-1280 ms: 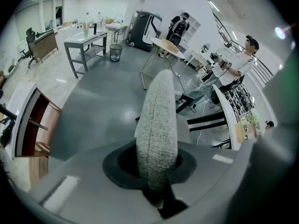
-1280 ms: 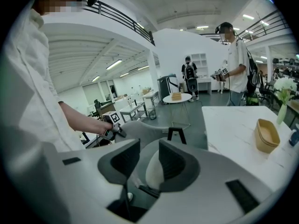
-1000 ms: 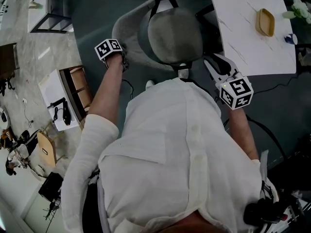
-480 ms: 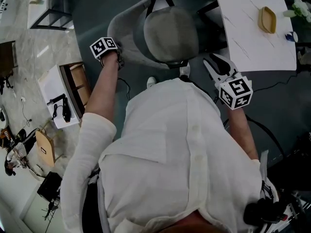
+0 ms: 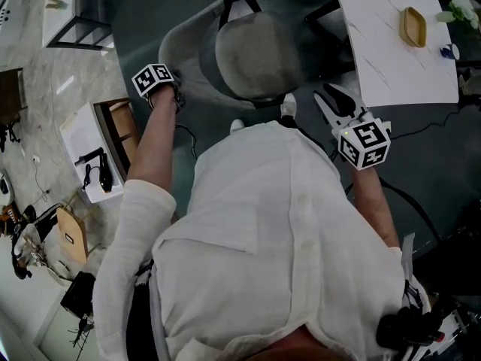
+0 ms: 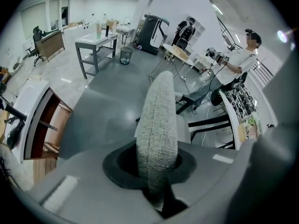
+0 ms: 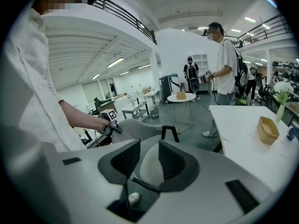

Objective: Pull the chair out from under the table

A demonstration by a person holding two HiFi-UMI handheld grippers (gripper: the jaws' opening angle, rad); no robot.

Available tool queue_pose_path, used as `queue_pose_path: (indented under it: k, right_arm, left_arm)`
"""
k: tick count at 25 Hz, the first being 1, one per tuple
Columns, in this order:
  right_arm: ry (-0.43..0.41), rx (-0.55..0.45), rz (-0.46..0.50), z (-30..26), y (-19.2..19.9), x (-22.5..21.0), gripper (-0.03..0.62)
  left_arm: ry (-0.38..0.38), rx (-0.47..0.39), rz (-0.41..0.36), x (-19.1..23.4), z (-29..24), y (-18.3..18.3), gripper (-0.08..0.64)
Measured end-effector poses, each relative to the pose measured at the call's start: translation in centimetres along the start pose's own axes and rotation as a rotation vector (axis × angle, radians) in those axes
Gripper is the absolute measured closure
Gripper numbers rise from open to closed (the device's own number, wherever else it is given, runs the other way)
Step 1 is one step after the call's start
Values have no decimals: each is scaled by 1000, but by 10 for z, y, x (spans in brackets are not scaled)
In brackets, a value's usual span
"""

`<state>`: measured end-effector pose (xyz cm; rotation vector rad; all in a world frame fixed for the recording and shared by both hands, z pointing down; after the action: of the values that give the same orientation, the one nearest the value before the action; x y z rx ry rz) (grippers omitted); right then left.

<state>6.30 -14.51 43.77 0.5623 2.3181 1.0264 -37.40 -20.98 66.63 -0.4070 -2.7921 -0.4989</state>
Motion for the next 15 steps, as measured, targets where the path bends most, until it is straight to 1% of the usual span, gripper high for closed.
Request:
queue_pose_path:
  k: [4, 12, 15]
  right_arm:
    - [-1, -1, -3, -3, 4, 11, 476]
    - [-2, -6, -13, -2, 10, 11, 476]
    - [3, -7, -17, -2, 16, 21, 476]
  left_arm:
    - [0, 4, 5, 14, 6, 4, 495]
    - [-14, 6, 5, 27, 10, 3, 495]
    - [-22, 4, 7, 42, 16, 4, 495]
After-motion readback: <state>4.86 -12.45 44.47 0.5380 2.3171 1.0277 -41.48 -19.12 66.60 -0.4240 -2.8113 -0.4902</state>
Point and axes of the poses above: the fingertips, and each gripper's own axes: z backward along the fingers, x to its left, y out of its underside, the point moved 3 cm from there along z, backward along the fingers, and after that the axes turned 9 degrees about -z, right-handed, at the moved point
